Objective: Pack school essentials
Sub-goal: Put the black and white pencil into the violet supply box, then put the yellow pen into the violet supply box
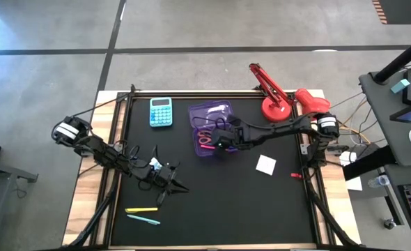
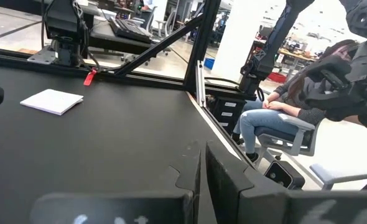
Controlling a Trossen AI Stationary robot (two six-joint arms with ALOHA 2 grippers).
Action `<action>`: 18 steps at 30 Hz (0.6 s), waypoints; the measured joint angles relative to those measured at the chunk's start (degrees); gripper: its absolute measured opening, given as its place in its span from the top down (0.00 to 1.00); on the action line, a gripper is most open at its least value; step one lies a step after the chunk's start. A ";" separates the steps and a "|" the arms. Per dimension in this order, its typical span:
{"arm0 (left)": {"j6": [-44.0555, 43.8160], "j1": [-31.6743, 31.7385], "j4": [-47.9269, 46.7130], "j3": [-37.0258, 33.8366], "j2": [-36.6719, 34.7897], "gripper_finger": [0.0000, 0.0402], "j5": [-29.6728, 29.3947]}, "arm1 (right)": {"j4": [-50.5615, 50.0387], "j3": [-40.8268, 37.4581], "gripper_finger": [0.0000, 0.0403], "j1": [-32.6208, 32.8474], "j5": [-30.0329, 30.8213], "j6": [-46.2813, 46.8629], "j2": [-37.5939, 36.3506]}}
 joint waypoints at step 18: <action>0.00 0.00 -0.02 0.00 0.00 0.98 -0.02 | -0.16 -1.52 0.89 -0.29 -5.79 -2.62 0.00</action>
